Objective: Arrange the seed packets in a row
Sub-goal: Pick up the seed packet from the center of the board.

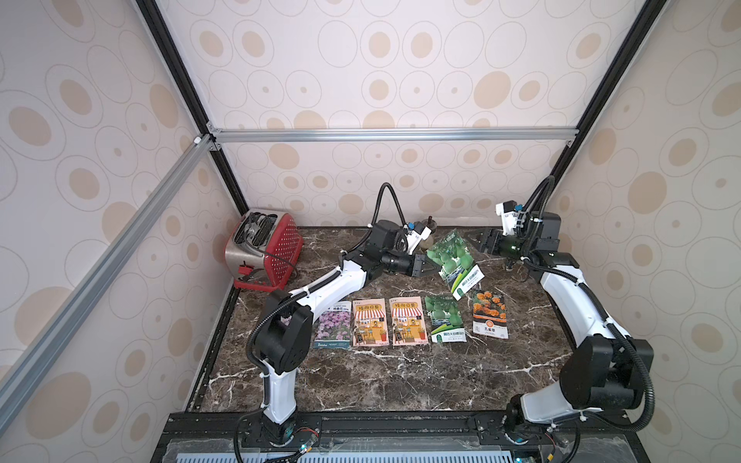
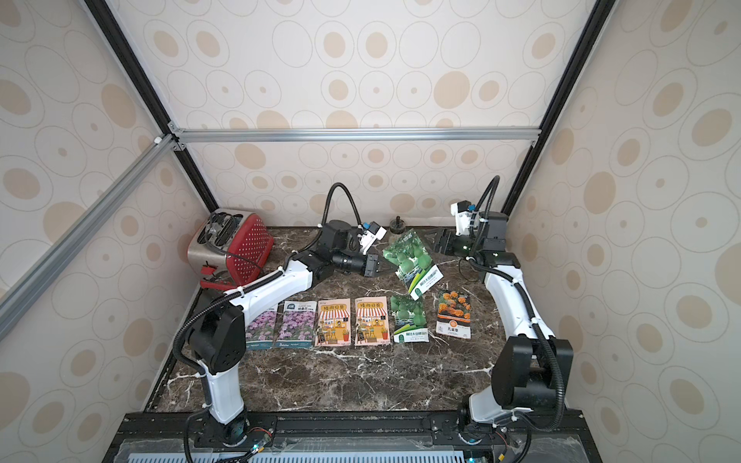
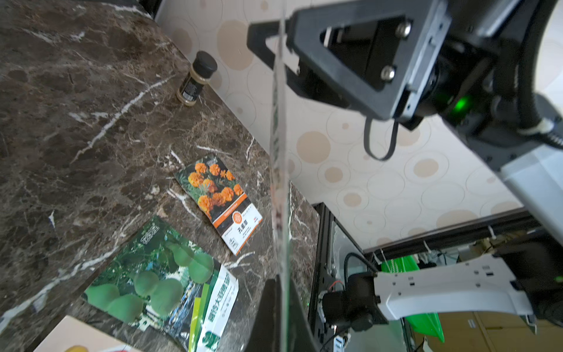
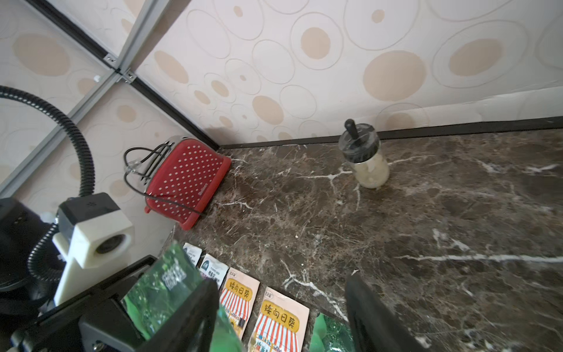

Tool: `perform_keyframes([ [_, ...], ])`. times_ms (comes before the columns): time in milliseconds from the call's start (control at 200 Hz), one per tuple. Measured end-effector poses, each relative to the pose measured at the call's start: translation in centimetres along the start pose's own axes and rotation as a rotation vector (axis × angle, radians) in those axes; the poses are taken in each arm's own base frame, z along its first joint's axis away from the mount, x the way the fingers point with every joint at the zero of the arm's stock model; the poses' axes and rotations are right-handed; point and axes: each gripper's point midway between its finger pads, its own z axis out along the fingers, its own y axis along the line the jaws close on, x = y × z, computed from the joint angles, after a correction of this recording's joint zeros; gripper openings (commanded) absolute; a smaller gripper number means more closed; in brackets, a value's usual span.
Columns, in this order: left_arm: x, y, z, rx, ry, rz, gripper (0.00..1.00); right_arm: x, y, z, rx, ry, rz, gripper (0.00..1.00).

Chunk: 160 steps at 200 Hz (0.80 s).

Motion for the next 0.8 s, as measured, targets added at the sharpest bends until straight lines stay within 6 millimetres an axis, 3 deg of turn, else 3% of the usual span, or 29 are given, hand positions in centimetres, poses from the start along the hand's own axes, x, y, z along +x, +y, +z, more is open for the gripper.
perform_keyframes([
  [185, 2.5, 1.1, 0.1, -0.017, 0.081, 0.005, 0.0, 2.6, 0.6, 0.6, -0.106, 0.057, 0.027, 0.65],
  [381, 3.1, 1.6, 0.5, -0.009, 0.103, 0.0, 0.0, 6.2, 0.2, 0.8, -0.147, 0.098, 0.085, 0.61],
  [541, 3.2, 2.0, 0.8, -0.007, 0.115, -0.011, 0.0, 7.1, 0.6, 0.8, -0.178, 0.101, 0.1, 0.5],
  [646, 2.8, 2.3, 0.7, -0.004, 0.106, -0.013, 0.0, 7.6, 1.4, 0.7, -0.19, 0.107, 0.086, 0.38],
  [766, 2.2, 2.8, 0.4, 0.001, 0.087, -0.037, 0.0, 7.9, 1.8, 1.0, -0.179, 0.103, 0.05, 0.01],
  [801, 2.0, 3.1, 0.3, 0.001, 0.083, -0.049, 0.0, 7.9, 1.6, 1.0, -0.164, 0.095, 0.045, 0.0],
])
